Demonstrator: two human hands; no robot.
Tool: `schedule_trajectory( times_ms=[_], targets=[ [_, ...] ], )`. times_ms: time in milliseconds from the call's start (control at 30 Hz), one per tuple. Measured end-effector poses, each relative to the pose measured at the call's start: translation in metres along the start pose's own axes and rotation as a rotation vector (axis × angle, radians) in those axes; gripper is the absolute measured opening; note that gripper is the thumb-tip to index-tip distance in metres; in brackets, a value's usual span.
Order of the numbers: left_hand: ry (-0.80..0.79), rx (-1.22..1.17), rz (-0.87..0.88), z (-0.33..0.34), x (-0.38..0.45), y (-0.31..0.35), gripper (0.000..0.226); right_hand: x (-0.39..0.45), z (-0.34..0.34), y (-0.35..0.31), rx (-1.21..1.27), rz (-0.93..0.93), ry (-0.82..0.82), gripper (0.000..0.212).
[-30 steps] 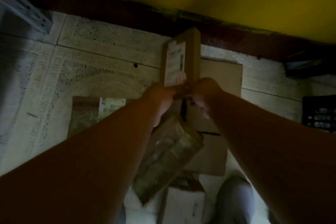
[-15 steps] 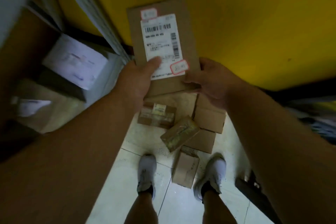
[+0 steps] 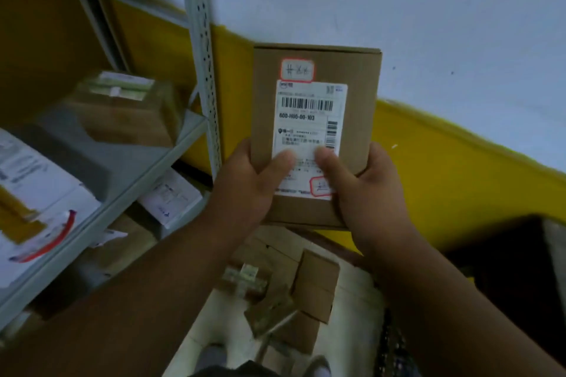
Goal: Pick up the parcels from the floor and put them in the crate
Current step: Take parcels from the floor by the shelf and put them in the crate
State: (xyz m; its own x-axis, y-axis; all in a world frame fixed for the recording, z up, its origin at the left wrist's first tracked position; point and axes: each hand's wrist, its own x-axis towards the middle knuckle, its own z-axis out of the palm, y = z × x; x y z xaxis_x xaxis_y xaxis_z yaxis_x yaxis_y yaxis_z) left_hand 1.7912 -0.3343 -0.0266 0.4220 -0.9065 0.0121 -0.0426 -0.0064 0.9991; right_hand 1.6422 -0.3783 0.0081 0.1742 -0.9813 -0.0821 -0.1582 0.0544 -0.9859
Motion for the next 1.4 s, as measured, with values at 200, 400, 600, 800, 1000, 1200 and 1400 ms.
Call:
schedule_trajectory(
  times_ms=[200, 400, 600, 800, 1000, 1200, 1400],
  targets=[
    [-0.105, -0.062, -0.109, 0.000, -0.019, 0.021, 0.017, -0.022, -0.019, -0.006, 0.028, -0.018, -0.032, 0.040],
    [0.086, -0.163, -0.150, 0.023, -0.081, 0.027, 0.045, -0.050, -0.054, 0.014, 0.043, -0.037, -0.259, 0.056],
    [0.425, -0.146, -0.161, 0.047, -0.191, 0.037, 0.019, -0.088, -0.066, 0.027, -0.075, -0.039, -0.553, 0.040],
    [0.727, -0.029, -0.161, 0.017, -0.315, 0.056, 0.026, -0.173, -0.028, 0.001, -0.092, -0.134, -0.805, 0.036],
    [0.937, -0.036, -0.154, -0.002, -0.430, 0.066, 0.032, -0.279, -0.008, -0.007, -0.093, -0.226, -0.982, 0.028],
    [1.126, -0.045, -0.118, -0.034, -0.591, 0.068, 0.024, -0.440, 0.011, 0.001, -0.066, -0.292, -1.150, 0.023],
    [1.489, -0.049, -0.176, -0.062, -0.819, 0.067, 0.018, -0.667, 0.035, 0.033, -0.054, -0.314, -1.489, 0.027]
  ],
)
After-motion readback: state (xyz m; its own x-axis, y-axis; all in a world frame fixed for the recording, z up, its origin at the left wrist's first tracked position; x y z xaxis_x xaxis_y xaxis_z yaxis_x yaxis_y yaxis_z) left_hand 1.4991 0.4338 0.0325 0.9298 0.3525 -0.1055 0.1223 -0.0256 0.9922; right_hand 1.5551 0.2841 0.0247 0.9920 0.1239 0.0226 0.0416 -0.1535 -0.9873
